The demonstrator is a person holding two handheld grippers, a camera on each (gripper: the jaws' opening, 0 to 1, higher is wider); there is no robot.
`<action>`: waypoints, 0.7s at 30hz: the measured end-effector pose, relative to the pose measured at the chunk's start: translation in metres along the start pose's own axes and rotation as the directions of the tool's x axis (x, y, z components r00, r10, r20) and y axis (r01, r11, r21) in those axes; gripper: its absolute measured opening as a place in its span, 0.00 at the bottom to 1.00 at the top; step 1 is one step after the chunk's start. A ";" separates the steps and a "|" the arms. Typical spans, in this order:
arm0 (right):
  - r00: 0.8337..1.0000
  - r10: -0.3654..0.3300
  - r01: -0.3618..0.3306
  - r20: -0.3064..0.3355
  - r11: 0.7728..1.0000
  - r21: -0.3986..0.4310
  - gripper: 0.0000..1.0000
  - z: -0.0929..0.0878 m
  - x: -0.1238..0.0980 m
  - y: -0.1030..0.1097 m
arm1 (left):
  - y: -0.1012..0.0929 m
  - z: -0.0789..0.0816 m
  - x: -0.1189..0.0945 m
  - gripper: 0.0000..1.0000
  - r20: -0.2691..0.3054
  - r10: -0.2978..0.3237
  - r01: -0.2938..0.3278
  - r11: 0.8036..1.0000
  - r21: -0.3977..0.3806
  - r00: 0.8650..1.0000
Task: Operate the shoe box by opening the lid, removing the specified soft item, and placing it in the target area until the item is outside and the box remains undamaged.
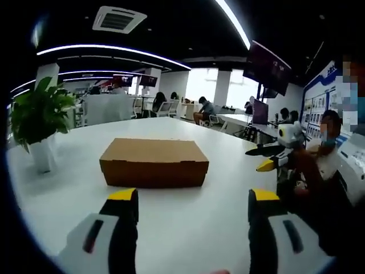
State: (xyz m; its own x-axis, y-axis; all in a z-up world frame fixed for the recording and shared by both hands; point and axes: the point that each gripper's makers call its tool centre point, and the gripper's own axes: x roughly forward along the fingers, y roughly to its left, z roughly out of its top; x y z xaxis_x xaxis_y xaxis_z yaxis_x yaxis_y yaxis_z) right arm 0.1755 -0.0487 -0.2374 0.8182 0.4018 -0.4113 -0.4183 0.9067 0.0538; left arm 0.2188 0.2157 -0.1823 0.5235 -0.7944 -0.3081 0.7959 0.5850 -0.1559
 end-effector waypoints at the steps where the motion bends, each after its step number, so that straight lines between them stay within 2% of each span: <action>1: 1.000 -0.001 0.001 0.002 1.000 0.002 0.81 0.000 0.001 0.000 | 0.001 0.000 0.001 0.81 -0.003 -0.002 0.002 1.000 0.003 1.000; 15: 1.000 -0.003 0.003 -0.008 0.999 0.034 0.80 0.000 0.007 -0.011 | 0.004 0.007 0.018 0.81 -0.029 -0.042 0.043 0.999 0.022 0.999; 21: 1.000 -0.004 0.005 -0.008 0.999 0.038 0.80 0.002 0.011 -0.015 | 0.006 0.015 0.024 0.81 -0.030 -0.069 0.070 0.997 0.025 0.997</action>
State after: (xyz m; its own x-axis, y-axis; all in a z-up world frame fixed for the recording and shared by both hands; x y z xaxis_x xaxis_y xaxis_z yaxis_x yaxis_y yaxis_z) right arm 0.1917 -0.0575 -0.2405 0.8168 0.3969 -0.4187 -0.3993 0.9127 0.0864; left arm 0.2414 0.1976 -0.1763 0.4577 -0.8279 -0.3244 0.8382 0.5234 -0.1533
